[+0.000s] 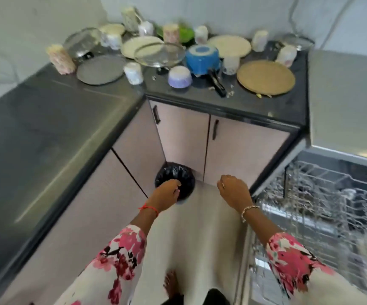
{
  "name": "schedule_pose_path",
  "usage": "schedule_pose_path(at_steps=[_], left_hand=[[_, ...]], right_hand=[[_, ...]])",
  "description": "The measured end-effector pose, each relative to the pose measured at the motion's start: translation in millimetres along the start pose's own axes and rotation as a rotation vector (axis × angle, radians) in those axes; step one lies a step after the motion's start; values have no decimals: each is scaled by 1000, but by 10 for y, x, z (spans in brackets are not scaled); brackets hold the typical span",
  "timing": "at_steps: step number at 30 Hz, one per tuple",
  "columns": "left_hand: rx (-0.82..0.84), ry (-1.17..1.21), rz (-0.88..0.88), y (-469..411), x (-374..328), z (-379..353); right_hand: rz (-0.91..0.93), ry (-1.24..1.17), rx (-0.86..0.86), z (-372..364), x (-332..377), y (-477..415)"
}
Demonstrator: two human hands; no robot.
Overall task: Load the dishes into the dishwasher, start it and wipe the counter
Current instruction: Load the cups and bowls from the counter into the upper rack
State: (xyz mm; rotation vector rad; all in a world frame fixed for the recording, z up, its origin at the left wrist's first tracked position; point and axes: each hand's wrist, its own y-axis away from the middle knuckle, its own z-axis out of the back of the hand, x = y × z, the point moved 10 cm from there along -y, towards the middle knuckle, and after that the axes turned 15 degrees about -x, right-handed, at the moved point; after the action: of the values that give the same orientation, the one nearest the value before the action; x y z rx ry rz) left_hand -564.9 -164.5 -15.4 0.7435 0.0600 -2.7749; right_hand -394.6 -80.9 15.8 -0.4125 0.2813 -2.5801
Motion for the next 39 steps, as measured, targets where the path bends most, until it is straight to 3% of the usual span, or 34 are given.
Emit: schedule_pose_path(at_steps=[3,6,16,22,26,30,35,39], left_hand=[[-74,-14,2,-402,251,460],[-149,9,-18,-841,410,832],[-377,71,-110,-2616,385,1587],[-585,131,-168,-3797,91,2184],[-657,138,-123,-4395,274,2642],[-599,98,-4,-4953,830,2891],[-414,5,195,-5390,1717,2838],[-281,-32,151,-5405,2032,2616]], right_hand=[[24,-35,-93,205,291,-446],[9,-46,-59,254,443,-970],[-12,-155,-326,597,318,-2989],[9,-154,-360,640,184,-4401],[30,-169,-318,537,304,-5220],[53,-176,-237,305,543,-5951],[31,-194,-127,-25,835,-6588],[35,-125,-27,-382,996,-6969]])
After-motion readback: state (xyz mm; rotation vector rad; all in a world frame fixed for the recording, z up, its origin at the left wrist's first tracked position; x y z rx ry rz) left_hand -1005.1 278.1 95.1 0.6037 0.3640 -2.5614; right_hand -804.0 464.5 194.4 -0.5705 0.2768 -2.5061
